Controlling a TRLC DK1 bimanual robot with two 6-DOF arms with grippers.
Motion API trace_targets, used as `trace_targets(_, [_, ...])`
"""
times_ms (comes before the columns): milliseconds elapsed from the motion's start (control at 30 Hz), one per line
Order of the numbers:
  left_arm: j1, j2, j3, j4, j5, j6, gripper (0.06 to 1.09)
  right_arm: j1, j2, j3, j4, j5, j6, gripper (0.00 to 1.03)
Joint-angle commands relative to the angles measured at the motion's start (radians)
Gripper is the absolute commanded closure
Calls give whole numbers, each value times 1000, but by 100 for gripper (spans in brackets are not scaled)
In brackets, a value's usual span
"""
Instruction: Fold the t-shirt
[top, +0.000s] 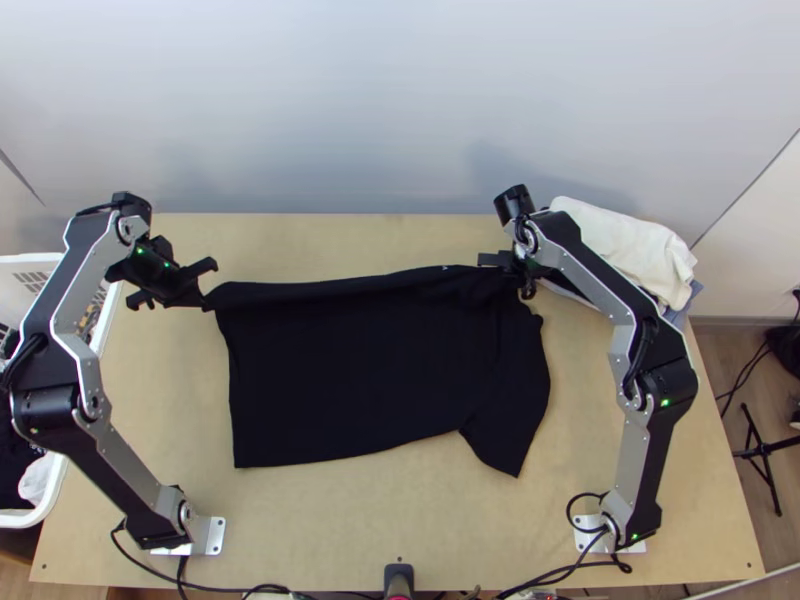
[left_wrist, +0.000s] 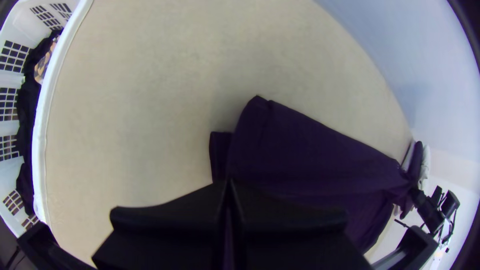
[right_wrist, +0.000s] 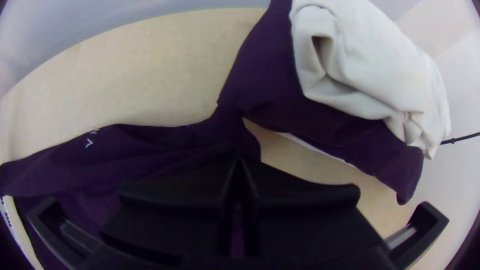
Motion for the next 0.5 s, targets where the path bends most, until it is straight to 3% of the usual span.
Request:
trace_targets(0, [6, -51, -28, -6, 10, 5, 105, 9, -35, 35, 2, 28, 15, 100])
trace_targets(100, [7, -22, 22, -4, 12, -6, 105, 9, -35, 96, 44, 47, 6, 100])
trace_targets(367, [-16, 98, 248, 4, 12, -64, 105, -16, -31, 121, 368, 57, -120, 100])
trace_targets(467, [-26, 156, 331, 4, 12, -73, 105, -19, 0, 130, 426, 56, -163, 100])
